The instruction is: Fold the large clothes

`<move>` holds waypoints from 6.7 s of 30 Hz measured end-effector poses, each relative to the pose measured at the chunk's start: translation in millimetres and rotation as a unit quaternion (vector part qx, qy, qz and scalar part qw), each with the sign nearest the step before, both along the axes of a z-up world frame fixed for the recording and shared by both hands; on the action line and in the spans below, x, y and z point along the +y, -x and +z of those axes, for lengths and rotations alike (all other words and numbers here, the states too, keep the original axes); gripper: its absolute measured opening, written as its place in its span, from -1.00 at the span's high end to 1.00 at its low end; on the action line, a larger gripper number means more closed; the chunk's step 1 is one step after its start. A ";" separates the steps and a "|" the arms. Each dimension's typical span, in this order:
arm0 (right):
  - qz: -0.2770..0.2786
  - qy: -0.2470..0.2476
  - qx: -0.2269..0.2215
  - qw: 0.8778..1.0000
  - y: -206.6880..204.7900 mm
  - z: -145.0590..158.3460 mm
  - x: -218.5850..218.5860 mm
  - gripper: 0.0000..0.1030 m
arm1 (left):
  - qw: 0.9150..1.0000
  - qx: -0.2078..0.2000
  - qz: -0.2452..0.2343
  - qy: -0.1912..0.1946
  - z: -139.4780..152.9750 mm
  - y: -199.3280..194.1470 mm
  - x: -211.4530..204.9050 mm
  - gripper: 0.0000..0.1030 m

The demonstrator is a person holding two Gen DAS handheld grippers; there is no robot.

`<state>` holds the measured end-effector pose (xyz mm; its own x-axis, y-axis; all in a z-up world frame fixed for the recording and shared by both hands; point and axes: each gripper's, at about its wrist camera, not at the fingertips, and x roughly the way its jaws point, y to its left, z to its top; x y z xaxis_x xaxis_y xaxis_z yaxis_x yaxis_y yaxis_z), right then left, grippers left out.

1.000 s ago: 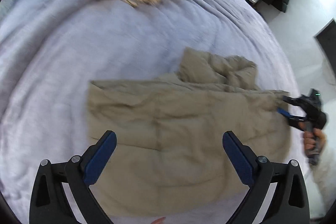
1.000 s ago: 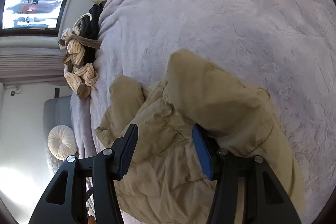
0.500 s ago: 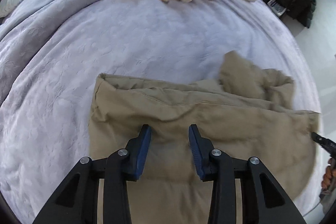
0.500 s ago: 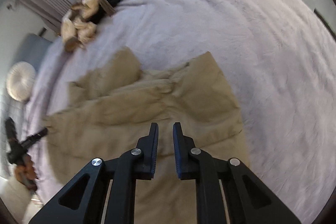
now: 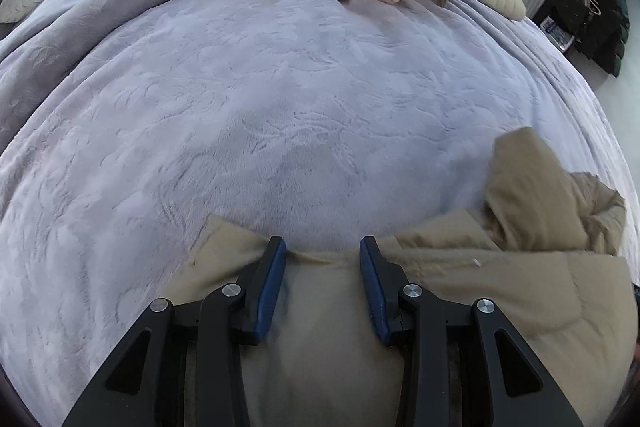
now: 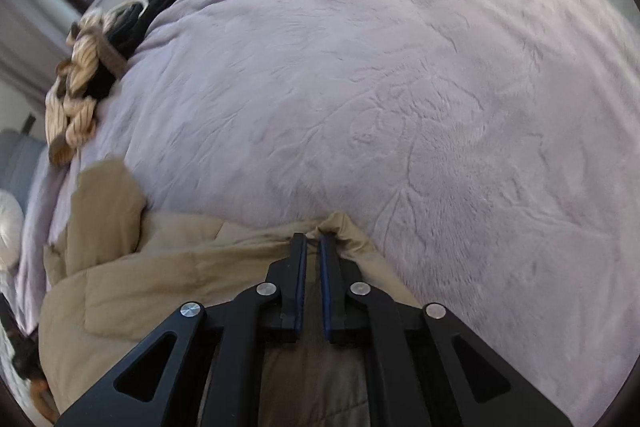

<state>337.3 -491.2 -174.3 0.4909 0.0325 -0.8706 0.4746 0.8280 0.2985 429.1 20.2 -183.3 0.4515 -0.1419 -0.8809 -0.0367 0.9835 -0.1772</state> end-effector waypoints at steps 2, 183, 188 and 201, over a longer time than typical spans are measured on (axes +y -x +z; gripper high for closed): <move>-0.002 0.000 -0.007 1.000 -0.1 -3.4 0.0 0.94 | 1.000 0.000 0.010 -0.002 -5.3 -4.1 -0.3 0.21; 0.148 -0.047 0.071 0.985 222.4 21.3 245.6 0.88 | 0.862 0.153 -0.305 0.375 82.4 346.4 64.1 0.48; 0.139 -0.095 0.088 0.982 213.3 -2.6 232.7 0.93 | 0.860 0.145 -0.335 0.356 122.7 355.1 -2.7 0.48; 0.108 -0.194 0.036 0.974 275.6 39.6 197.8 0.95 | 0.873 0.157 -0.302 0.349 133.0 364.9 -35.0 0.48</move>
<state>61.8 -293.3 -134.7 0.3740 0.4608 -0.8049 0.3340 0.7427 0.5804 64.2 -14.7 -50.3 -0.1396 -0.8228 -0.5510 0.2969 0.4960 -0.8160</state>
